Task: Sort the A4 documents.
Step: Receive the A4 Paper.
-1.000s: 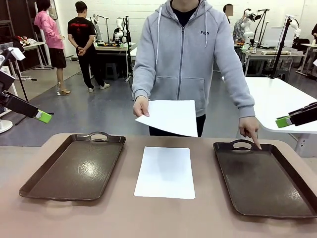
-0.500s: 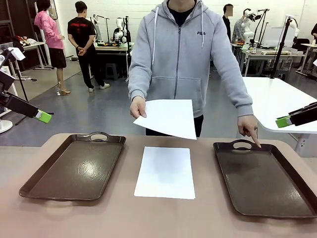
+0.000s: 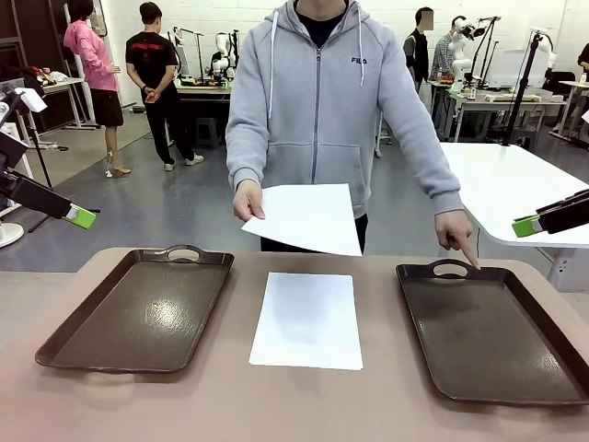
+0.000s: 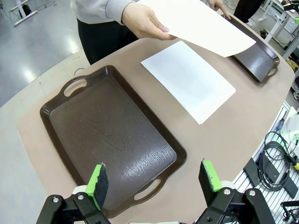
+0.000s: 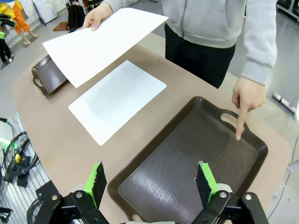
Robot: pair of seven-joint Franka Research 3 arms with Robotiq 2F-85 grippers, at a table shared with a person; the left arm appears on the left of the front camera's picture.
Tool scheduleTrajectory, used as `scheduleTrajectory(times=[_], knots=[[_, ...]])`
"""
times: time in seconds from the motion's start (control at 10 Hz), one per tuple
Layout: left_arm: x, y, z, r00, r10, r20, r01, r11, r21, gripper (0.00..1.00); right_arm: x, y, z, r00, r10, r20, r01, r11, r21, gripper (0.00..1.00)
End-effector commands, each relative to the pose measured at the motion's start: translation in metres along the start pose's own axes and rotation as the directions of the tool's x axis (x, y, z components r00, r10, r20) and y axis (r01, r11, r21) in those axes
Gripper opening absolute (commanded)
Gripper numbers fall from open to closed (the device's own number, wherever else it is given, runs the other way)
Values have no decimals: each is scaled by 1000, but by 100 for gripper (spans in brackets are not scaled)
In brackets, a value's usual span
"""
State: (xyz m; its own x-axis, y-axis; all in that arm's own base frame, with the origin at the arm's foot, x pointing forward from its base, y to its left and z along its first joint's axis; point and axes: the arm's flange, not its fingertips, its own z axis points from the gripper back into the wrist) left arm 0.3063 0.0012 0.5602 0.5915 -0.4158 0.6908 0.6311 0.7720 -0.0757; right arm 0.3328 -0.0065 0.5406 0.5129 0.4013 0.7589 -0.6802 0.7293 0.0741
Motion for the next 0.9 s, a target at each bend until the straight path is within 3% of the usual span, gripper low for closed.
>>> scheduleTrajectory(times=[0.0,0.4,0.8], knots=[[0,0,0,1000,1,1,-1,1000,2,100,10,-1,-16,998,-47,-30,48,998,29,100],[0,0,0,1000,1,1,-1,1000,2,100,54,-17,-76,968,-231,-101,246,951,185,100],[0,0,0,1000,1,1,-1,1000,2,100,77,-23,-164,892,-408,-195,452,821,349,100]])
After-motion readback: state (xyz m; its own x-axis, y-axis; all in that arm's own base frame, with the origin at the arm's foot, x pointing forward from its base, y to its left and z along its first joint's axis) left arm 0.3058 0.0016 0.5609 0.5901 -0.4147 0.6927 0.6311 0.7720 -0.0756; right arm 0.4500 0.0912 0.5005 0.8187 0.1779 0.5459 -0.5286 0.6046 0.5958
